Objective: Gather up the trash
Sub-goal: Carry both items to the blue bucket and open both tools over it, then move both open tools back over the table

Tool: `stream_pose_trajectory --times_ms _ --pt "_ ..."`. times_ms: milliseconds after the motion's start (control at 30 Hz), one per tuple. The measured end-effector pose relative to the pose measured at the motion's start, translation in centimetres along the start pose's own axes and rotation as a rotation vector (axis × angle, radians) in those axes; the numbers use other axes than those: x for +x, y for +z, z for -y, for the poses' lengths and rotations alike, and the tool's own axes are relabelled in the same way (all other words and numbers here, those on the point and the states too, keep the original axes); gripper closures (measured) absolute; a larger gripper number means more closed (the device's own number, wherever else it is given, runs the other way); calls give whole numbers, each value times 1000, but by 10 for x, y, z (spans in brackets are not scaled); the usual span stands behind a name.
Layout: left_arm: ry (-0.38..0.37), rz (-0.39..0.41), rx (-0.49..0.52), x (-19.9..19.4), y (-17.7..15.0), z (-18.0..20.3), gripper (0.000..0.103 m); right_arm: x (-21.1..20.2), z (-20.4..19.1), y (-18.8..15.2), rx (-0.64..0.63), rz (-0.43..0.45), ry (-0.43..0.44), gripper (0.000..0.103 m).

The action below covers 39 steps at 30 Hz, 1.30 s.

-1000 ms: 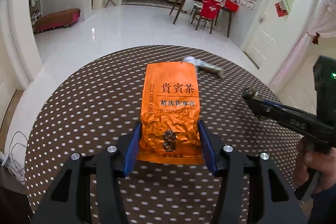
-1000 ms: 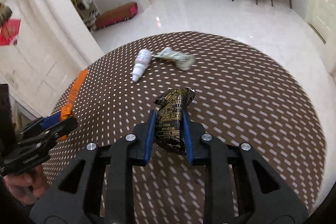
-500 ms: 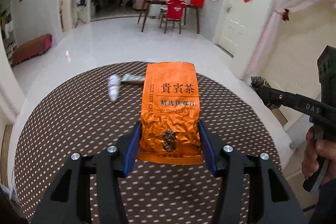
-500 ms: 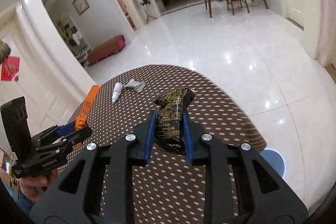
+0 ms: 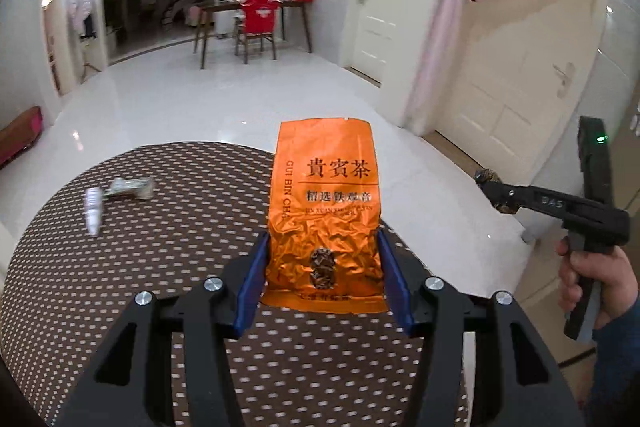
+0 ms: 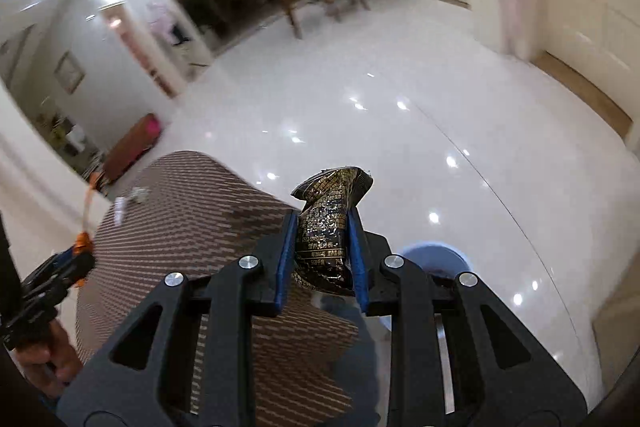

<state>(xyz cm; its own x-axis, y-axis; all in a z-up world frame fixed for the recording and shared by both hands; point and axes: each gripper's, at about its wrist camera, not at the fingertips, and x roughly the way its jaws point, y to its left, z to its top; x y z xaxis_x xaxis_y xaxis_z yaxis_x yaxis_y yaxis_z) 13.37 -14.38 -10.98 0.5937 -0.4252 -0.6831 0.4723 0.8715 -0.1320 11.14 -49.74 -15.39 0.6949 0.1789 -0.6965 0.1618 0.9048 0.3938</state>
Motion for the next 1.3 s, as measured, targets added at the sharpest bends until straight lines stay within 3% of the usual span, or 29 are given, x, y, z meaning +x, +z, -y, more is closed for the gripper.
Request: stream_pose_trajectory --times_ms 333,367,400,567,1000,1033,1100,1300 --pt "-65 -66 88 41 9 42 50 51 63 -13 108 -139 -63 71" --pt "-71 -70 99 45 10 48 50 57 67 -13 108 -153 -69 59" --pt "-77 -75 109 49 12 51 50 61 71 -13 112 -159 -70 40" --pt "-114 -129 157 81 19 75 50 56 89 -11 161 -129 -72 23" --pt "-201 -337 282 177 30 127 50 -9 105 4 223 37 -77 18" --pt "-195 -349 287 185 31 128 48 -12 105 3 225 43 -76 18" --pt "-185 -378 294 195 36 131 16 -19 106 4 231 58 -75 18" --pt "-123 -342 289 187 43 120 10 -21 100 7 229 68 -72 14"
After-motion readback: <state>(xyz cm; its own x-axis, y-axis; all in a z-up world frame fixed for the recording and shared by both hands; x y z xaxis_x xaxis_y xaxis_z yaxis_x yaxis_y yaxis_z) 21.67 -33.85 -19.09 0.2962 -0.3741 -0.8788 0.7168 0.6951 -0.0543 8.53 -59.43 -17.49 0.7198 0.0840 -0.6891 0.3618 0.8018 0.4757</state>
